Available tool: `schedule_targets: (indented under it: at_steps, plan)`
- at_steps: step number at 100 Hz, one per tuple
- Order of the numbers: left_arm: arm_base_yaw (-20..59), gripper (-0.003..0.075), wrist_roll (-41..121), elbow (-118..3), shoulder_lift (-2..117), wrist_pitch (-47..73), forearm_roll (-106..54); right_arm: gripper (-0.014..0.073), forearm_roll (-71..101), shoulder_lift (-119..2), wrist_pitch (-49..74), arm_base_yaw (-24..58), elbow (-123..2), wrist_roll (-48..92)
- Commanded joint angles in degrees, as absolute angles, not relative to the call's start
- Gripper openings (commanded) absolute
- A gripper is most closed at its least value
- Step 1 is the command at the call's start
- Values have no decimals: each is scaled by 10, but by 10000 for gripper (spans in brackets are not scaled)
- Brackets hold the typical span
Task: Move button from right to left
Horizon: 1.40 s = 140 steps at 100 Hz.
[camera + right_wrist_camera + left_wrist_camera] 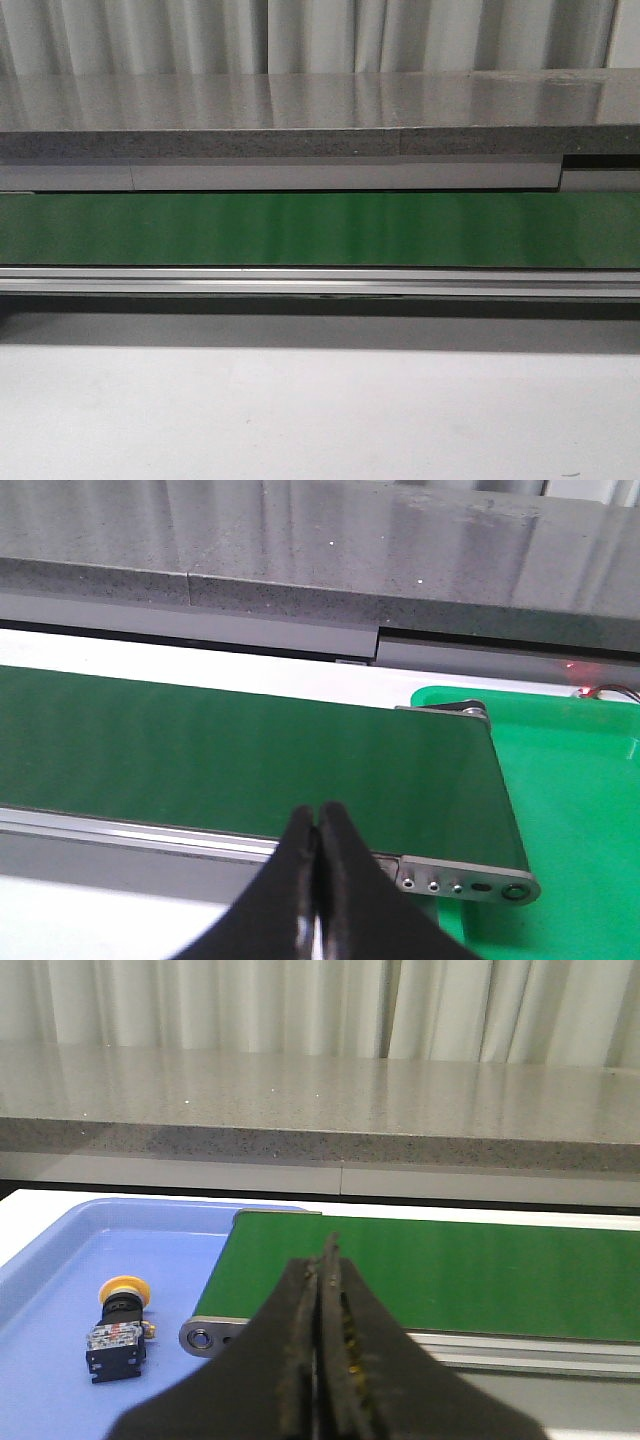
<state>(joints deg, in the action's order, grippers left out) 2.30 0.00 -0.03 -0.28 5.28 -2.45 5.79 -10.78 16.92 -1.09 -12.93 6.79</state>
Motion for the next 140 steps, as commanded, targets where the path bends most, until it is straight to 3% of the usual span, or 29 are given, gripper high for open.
schedule_targets:
  at_steps: [1, 32, 59, 86, 140]
  plan:
    - [21, -20, -3, 25, -21, 9, -30, -66, 53, -113, 125, -10, -144, 71]
    - [21, -20, -3, 25, -21, 9, -30, -66, 52, -113, 115, -10, -133, 72]
    - [21, -20, -3, 25, -21, 9, -30, -66, -28, -72, -65, -13, -52, 4]
    - [21, -20, -3, 25, -21, 9, -30, -66, -72, 19, -25, -14, 7, -60]
    - [21, -20, -3, 25, -21, 9, -30, -66, -72, 17, -30, -15, 8, -60]
